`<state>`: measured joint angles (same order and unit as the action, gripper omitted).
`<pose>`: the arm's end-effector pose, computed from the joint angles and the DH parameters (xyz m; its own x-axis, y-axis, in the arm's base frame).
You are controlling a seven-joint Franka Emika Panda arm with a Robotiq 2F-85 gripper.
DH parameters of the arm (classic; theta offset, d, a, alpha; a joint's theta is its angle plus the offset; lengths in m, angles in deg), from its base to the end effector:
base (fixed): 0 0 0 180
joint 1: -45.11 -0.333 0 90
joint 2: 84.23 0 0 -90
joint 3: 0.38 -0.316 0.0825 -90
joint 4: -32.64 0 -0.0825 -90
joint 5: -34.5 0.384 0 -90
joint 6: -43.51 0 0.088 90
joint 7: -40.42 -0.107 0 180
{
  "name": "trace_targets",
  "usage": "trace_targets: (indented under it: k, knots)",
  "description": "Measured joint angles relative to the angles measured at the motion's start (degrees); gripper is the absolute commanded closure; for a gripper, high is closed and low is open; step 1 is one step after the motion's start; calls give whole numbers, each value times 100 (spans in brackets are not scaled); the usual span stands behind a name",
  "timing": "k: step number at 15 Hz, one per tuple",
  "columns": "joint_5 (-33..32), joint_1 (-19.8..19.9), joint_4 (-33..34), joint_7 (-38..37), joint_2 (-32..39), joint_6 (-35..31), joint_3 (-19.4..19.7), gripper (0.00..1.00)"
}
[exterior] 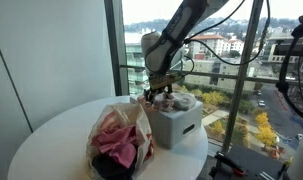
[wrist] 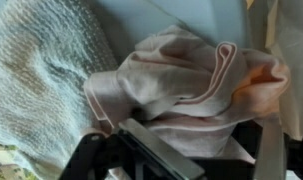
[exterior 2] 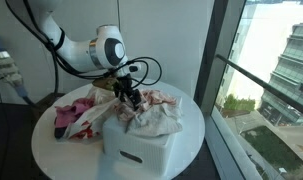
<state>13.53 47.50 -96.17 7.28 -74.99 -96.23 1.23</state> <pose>0.5401 -0.0384 0.2970 0.9292 -0.3465 0.1285 -0.3669 -0.9070 0.2068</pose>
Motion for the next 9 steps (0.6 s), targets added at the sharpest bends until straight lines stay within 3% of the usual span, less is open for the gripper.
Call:
trace_targets:
  k: [7,9]
  knots:
    - [979,0,77,420,75,-24,117,94]
    - [1283,12,53,553,17,-40,168,95]
